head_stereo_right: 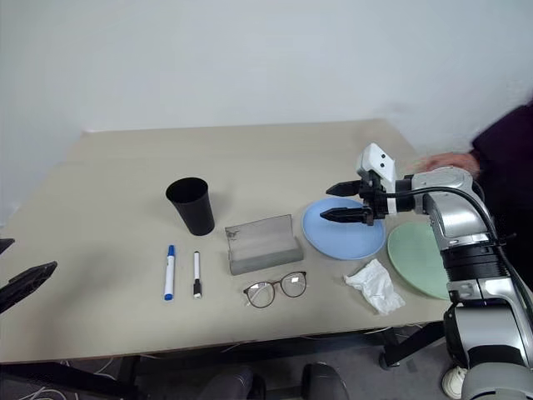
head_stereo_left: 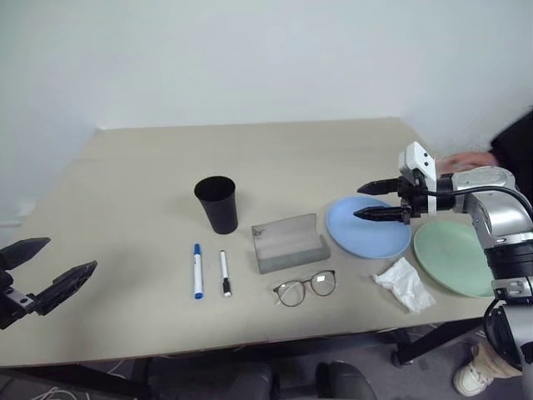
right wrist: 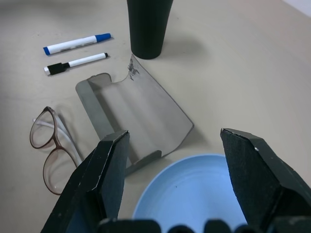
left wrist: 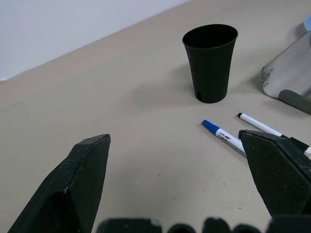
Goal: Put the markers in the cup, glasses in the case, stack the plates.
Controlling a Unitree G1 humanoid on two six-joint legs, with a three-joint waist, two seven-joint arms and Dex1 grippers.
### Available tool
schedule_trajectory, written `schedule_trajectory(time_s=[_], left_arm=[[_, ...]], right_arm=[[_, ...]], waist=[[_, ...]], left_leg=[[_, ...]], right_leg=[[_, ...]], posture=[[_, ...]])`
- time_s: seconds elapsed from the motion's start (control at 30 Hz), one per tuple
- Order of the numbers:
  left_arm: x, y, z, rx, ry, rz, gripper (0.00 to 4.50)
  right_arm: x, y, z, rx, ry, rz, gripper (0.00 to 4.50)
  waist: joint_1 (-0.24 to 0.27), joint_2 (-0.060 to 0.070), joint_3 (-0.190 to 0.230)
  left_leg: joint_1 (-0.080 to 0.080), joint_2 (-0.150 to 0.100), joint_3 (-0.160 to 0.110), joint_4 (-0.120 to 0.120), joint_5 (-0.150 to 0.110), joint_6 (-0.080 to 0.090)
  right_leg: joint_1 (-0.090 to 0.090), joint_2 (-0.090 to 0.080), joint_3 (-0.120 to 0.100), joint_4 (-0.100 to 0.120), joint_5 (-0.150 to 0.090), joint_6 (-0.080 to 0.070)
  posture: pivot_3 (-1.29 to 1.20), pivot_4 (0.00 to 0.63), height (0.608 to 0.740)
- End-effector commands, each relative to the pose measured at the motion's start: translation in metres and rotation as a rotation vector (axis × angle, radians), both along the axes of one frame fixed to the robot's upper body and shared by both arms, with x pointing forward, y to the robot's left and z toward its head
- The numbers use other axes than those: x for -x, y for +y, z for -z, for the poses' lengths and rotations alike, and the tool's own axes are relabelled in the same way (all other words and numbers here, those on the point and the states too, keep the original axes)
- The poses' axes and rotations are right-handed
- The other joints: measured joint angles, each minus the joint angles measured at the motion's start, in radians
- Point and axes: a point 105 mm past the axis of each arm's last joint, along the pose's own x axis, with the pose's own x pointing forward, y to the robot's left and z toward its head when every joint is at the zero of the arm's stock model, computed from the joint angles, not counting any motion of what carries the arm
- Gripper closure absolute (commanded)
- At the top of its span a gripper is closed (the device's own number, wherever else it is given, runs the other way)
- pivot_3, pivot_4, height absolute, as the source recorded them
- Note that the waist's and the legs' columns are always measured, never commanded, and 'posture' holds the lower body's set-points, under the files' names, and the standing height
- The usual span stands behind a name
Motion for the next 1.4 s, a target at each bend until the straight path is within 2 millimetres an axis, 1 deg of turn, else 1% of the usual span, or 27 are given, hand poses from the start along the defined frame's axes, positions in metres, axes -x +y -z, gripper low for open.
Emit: schedule_trajectory(time_s=[0.03, 0.13, 0.2, 0.3, 0.47, 0.6, 0.7, 0.8, 0.97, 1.2, 1.33, 1.4], left_arm=[[0.001, -0.001, -0.001, -0.017, -0.008, 0.013, 0.01], [0.0, 0.0, 0.003, -0.007, 0.01, 0.031, 0.01], [-0.002, -0.002, 0.003, -0.005, 0.014, 0.051, 0.01], [-0.01, -0.003, 0.001, -0.002, 0.005, 0.07, 0.01], [-0.029, -0.013, 0.004, 0.002, -0.016, 0.126, 0.01], [-0.037, -0.021, 0.003, -0.001, -0.019, 0.176, 0.01], [-0.044, -0.024, 0.001, -0.01, -0.031, 0.211, 0.01], [-0.046, -0.027, 0.002, -0.019, -0.031, 0.234, 0.01], [-0.047, -0.034, 0.005, -0.016, -0.03, 0.269, 0.01], [-0.049, -0.042, 0.013, -0.003, -0.029, 0.3, 0.01], [-0.05, -0.044, 0.016, 0.003, -0.029, 0.304, 0.01], [-0.05, -0.045, 0.017, 0.005, -0.029, 0.306, 0.01]], right_arm=[[0.002, -0.003, -0.011, -0.004, -0.031, -0.003, 1.25], [0.004, -0.004, -0.009, -0.002, -0.02, 0.003, 1.25], [0.004, -0.007, -0.009, 0.0, -0.018, 0.006, 1.25], [0.002, -0.013, -0.01, 0.013, -0.034, 0.036, 1.25], [0.0, -0.027, -0.013, 0.03, -0.062, 0.087, 1.25], [0.001, -0.033, -0.014, 0.035, -0.068, 0.114, 1.25], [0.001, -0.04, -0.011, 0.065, -0.066, 0.145, 1.25], [0.004, -0.047, -0.008, 0.083, -0.059, 0.169, 1.25], [0.006, -0.065, 0.003, 0.153, -0.034, 0.224, 1.25], [0.017, -0.095, 0.031, 0.321, 0.023, 0.321, 1.25], [0.022, -0.108, 0.046, 0.392, 0.052, 0.369, 1.25], [0.025, -0.112, 0.054, 0.409, 0.079, 0.39, 1.25]], waist=[[0.0, 0.0, 0.0], [0.0, 0.0, 0.0], [0.0, 0.0, 0.0], [0.0, 0.0, 0.0], [0.001, 0.0, 0.0], [-0.001, -0.001, 0.0], [0.0, -0.001, 0.0], [-0.001, -0.001, 0.0], [0.0, -0.001, 0.0], [0.004, -0.001, 0.0], [0.004, -0.001, 0.0], [0.004, -0.001, 0.0]], left_leg=[[0.0, 0.0, 0.001, 0.0, 0.0, 0.0], [0.0, 0.001, 0.002, 0.0, 0.0, 0.0], [0.0, 0.002, 0.002, 0.0, 0.0, 0.0], [0.0, 0.002, 0.004, 0.0, 0.0, 0.0], [0.0, 0.003, 0.008, 0.001, 0.0, 0.0], [0.0, 0.009, 0.019, 0.002, -0.001, 0.002], [0.0, 0.01, 0.023, 0.003, -0.002, 0.003], [0.0, 0.013, 0.026, 0.003, -0.002, 0.003], [0.0, 0.014, 0.028, 0.003, -0.002, 0.002], [-0.001, 0.015, 0.029, 0.006, -0.002, 0.003], [-0.001, 0.018, 0.032, 0.009, -0.002, 0.003], [-0.001, 0.019, 0.035, 0.009, -0.002, 0.003]], right_leg=[[0.0, 0.0, 0.0, 0.0, 0.0, 0.0], [-0.001, 0.0, 0.0, 0.0, 0.0, 0.0], [-0.001, 0.0, 0.0, 0.0, 0.0, 0.0], [-0.001, 0.0, 0.0, 0.0, 0.0, 0.0], [-0.002, 0.0, 0.0, 0.0, 0.0, 0.0], [-0.003, -0.001, 0.0, 0.0, 0.0, 0.0], [-0.005, -0.001, 0.0, 0.0, 0.002, -0.003], [-0.006, -0.001, 0.0, 0.0, 0.003, -0.004], [-0.007, 0.0, 0.0, 0.0, 0.003, -0.005], [-0.006, -0.001, -0.001, 0.0, 0.003, -0.005], [-0.006, -0.001, -0.002, 0.0, 0.003, -0.005], [-0.007, -0.001, -0.002, -0.001, 0.003, -0.005]], posture=[[0.0, 0.0, 0.737], [0.0, 0.0, 0.737], [0.0, 0.0, 0.737], [0.0, 0.0, 0.737], [0.0, 0.0, 0.737], [0.0, 0.0, 0.737], [0.0, 0.0, 0.737], [0.0, 0.0, 0.737], [0.0, 0.0, 0.737], [0.0, 0.0, 0.737], [0.0, 0.0, 0.737], [0.0, 0.0, 0.737]])
